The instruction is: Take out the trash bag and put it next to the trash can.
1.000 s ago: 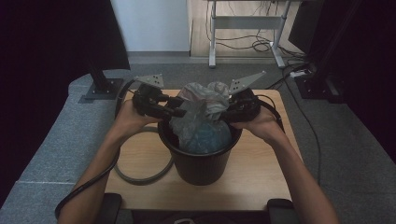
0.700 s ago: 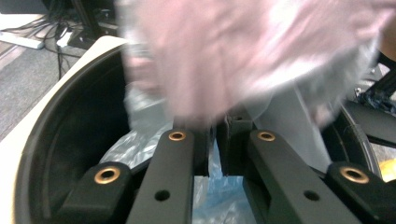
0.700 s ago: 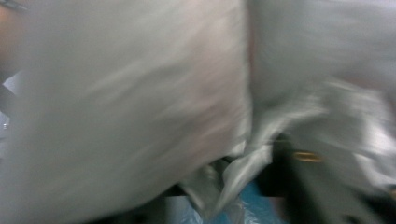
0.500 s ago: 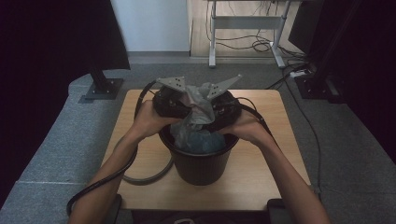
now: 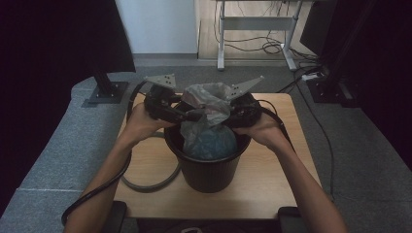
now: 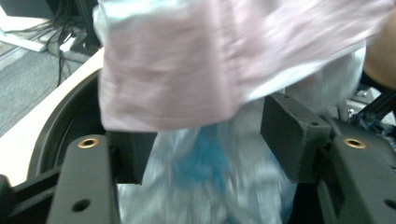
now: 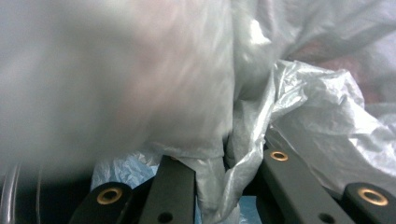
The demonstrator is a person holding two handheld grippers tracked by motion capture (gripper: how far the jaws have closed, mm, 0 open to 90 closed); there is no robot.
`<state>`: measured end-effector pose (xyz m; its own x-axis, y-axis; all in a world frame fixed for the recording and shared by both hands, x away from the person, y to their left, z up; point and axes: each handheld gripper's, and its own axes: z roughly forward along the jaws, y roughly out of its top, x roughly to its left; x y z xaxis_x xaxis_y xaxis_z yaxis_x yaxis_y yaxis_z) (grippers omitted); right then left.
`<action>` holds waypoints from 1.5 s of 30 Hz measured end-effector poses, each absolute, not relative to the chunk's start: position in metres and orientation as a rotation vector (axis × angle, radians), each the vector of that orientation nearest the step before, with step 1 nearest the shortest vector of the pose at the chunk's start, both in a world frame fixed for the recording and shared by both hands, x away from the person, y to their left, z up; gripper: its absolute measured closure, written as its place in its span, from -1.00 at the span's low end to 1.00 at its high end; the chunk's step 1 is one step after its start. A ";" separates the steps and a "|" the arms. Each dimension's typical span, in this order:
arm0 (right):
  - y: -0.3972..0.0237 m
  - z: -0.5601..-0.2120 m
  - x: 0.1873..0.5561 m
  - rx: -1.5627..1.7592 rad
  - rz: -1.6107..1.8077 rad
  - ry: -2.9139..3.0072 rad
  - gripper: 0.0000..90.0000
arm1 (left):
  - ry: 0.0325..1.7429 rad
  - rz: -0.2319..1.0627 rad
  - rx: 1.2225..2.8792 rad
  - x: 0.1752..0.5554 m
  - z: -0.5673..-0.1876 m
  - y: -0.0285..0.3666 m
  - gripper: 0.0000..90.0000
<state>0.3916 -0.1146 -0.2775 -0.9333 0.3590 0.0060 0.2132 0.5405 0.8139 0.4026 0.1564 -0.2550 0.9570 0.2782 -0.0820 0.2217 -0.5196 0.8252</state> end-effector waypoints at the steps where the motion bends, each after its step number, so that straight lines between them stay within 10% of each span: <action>1: -0.117 -0.277 0.391 0.496 1.347 2.607 0.77 | 0.352 0.079 2.149 0.403 -0.257 0.160 -0.28; 18: -0.141 -0.265 0.385 0.470 1.428 2.595 0.77 | 0.486 0.146 2.324 0.421 -0.285 0.153 -0.39; 27: -0.136 -0.267 0.385 0.441 1.436 2.619 0.77 | 0.405 0.087 2.343 0.422 -0.284 0.141 0.87; 32: -0.128 -0.271 0.387 0.433 1.390 2.638 0.72 | 0.339 0.132 2.262 0.410 -0.270 0.139 0.99; 39: -0.112 -0.278 0.391 0.469 1.359 2.662 -0.22 | 0.245 0.131 2.220 0.397 -0.256 0.129 1.00; 45: -0.093 -0.283 0.388 0.412 1.333 2.702 -0.32 | 0.177 0.042 2.177 0.396 -0.255 0.112 0.99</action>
